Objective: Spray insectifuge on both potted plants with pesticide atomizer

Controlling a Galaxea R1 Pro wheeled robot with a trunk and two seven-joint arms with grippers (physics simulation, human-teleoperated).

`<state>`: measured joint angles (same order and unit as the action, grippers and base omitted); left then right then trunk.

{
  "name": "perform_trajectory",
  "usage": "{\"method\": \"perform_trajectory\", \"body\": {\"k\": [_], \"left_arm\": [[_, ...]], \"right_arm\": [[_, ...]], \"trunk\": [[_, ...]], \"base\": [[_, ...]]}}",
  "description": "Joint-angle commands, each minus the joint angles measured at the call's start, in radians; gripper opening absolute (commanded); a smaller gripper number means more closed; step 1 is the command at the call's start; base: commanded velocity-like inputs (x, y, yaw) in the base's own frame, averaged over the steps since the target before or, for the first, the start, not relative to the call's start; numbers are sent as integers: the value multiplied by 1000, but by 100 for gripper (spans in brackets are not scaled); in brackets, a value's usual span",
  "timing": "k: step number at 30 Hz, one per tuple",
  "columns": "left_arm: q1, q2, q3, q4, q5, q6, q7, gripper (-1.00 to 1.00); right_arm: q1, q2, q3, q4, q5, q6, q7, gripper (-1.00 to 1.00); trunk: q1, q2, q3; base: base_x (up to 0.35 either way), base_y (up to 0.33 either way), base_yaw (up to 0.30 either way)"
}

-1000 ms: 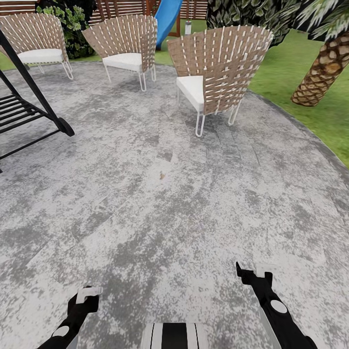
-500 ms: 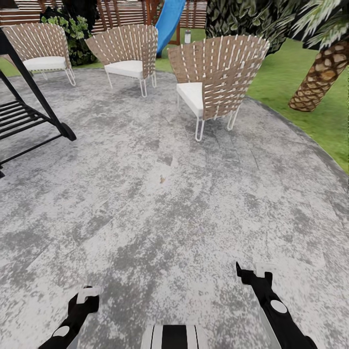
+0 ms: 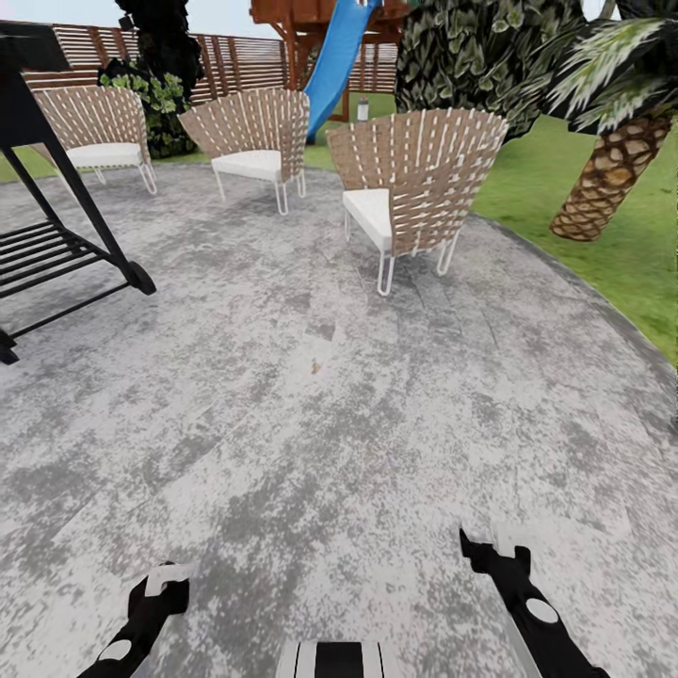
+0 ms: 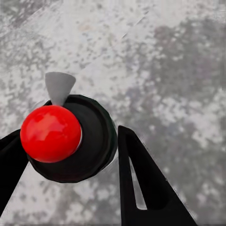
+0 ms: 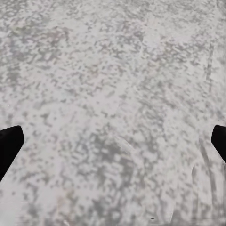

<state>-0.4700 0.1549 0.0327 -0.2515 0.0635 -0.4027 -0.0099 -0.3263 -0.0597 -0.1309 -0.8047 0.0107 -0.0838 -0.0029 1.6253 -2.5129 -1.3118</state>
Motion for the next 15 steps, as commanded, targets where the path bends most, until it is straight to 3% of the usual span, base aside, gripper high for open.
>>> {"method": "perform_trajectory", "body": {"k": [1,5,9,12,15], "left_arm": [[10,1,0,2,7,-3,0,-100],[74,3,5,-6,10,-4,8,-100],[128,7,7,-1,15,-42,12,-100],[164,8,7,2,43,-89,13,-100],[208,9,7,1,93,-114,13,-100]], "right_arm": [[0,-6,-1,30,1,-6,0,100],[2,-45,-1,174,0,-85,-1,100],[3,-71,-1,366,-1,-266,0,100],[3,-75,0,495,-1,-383,1,100],[3,-76,0,631,-1,-503,1,100]], "trunk": [[-1,0,5],[-2,1,27],[-4,2,49],[-6,3,65],[-7,3,81]], "base": [[0,0,0],[0,0,0],[0,0,0],[0,0,0],[0,0,0]]}}
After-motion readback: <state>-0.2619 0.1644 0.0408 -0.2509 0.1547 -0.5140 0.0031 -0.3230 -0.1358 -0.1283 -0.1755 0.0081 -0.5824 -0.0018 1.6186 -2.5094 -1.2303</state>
